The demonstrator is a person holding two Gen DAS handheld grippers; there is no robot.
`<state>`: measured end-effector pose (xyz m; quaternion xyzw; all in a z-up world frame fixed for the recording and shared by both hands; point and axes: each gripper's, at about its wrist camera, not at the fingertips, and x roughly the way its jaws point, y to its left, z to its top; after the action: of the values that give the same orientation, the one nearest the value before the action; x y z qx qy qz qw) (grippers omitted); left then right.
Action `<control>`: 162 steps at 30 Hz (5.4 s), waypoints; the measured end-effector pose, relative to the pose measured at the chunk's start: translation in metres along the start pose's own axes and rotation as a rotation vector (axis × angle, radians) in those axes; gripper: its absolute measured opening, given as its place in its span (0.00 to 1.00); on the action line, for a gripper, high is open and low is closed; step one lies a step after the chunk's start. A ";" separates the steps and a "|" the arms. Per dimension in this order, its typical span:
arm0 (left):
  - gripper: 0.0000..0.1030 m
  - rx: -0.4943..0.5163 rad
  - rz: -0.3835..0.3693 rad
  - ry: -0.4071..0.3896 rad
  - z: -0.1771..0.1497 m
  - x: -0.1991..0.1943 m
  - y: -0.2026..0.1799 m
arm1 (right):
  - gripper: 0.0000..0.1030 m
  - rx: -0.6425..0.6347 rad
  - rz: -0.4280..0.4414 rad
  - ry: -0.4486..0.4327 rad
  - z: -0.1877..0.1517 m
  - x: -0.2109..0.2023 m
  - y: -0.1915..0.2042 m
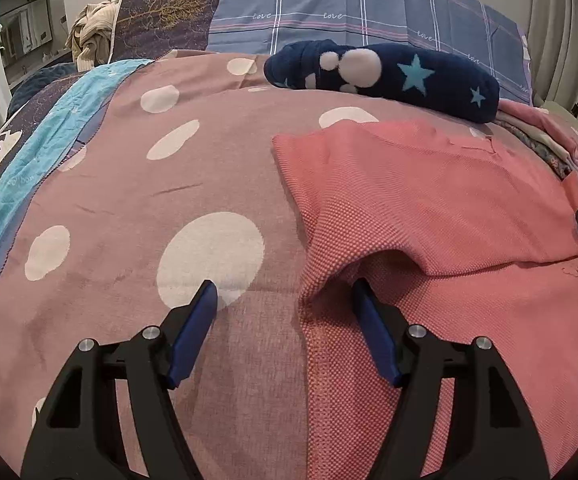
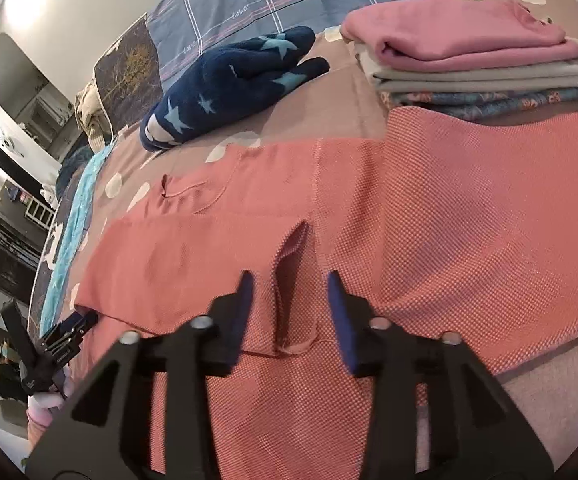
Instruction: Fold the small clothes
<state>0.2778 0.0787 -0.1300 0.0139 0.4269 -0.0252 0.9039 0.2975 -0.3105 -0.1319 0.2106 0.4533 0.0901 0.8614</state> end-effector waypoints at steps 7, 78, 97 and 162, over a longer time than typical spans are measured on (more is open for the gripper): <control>0.27 0.004 0.044 -0.026 0.007 0.001 -0.008 | 0.04 -0.074 0.022 0.027 0.003 0.022 0.028; 0.03 -0.071 -0.016 0.006 -0.010 -0.008 -0.002 | 0.29 -0.269 0.181 0.028 -0.039 0.034 0.059; 0.42 0.001 -0.116 -0.051 0.001 -0.030 -0.051 | 0.39 -0.239 0.256 0.035 -0.036 0.035 0.056; 0.32 -0.042 -0.045 -0.015 0.043 0.049 -0.060 | 0.37 0.661 -0.243 -0.522 0.014 -0.173 -0.279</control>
<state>0.3390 0.0152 -0.1410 -0.0148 0.4207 -0.0368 0.9063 0.2002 -0.6244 -0.1203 0.4358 0.2465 -0.2178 0.8378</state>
